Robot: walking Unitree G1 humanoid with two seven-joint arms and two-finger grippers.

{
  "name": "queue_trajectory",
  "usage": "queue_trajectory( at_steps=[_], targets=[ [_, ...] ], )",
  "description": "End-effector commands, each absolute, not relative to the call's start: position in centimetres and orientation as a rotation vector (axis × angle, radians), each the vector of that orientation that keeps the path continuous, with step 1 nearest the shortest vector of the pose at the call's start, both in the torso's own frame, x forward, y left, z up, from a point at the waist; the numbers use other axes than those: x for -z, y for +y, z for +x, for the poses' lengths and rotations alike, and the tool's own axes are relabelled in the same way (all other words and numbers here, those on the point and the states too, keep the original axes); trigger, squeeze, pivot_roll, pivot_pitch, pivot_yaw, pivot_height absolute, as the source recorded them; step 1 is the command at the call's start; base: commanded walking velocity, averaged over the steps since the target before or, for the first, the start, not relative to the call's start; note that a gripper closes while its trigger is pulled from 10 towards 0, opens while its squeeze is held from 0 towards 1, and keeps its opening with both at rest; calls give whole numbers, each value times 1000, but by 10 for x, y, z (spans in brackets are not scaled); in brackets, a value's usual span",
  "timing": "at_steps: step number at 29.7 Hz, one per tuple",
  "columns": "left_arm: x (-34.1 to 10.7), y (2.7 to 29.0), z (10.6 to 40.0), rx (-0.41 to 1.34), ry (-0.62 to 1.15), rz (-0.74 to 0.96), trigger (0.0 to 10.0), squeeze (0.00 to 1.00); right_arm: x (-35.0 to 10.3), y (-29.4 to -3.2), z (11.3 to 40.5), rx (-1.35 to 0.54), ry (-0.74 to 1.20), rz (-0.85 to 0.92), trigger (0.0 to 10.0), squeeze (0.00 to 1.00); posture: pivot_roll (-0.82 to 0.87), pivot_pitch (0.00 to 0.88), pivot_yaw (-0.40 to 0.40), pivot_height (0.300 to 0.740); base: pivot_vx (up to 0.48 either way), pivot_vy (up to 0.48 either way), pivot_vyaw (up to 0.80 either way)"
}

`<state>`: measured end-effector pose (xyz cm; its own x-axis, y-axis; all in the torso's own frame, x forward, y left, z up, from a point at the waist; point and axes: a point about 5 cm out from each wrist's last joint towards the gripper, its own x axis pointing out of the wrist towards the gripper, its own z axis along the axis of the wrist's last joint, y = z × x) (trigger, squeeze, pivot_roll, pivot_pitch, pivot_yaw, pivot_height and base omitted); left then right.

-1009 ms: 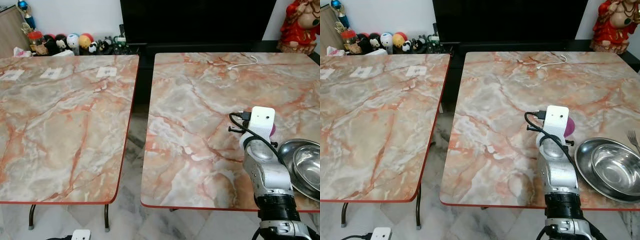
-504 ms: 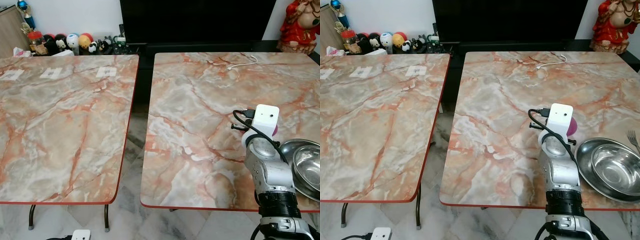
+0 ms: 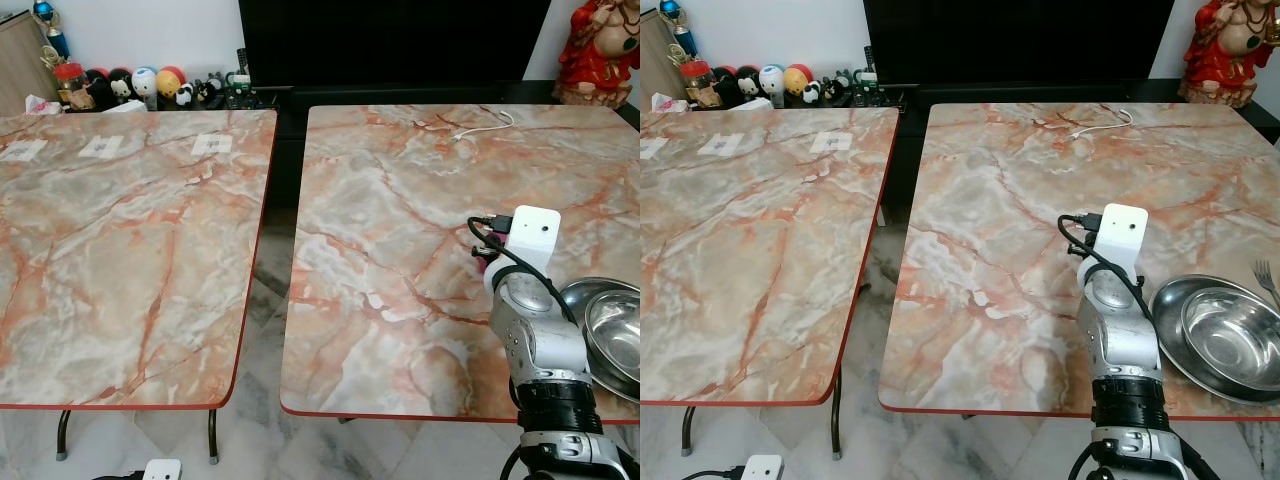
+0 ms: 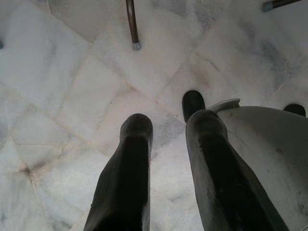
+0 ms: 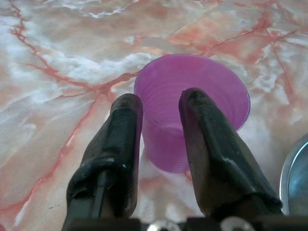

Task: Setting the table

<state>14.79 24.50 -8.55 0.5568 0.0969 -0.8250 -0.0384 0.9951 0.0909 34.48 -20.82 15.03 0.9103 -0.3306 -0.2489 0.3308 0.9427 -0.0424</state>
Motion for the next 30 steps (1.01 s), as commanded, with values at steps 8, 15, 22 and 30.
queue_trajectory(
  at_steps=[8,15,22,30],
  targets=[
    [88,246,142,-95,1006,55,10000,0,-178,-208,347,337,29,52,10000,0,-70,34,7,740,0,0,0],
    [87,248,142,-107,991,63,10000,0,-167,-193,326,177,-63,20,10000,0,-75,34,8,740,0,0,0],
    [86,250,142,-105,992,79,10000,0,-148,-173,308,30,-91,17,10000,0,-78,34,14,740,0,0,114],
    [86,251,143,-108,993,88,10000,0,-147,-162,309,-21,-115,15,10000,0,-73,32,19,740,0,0,800]
  ],
)
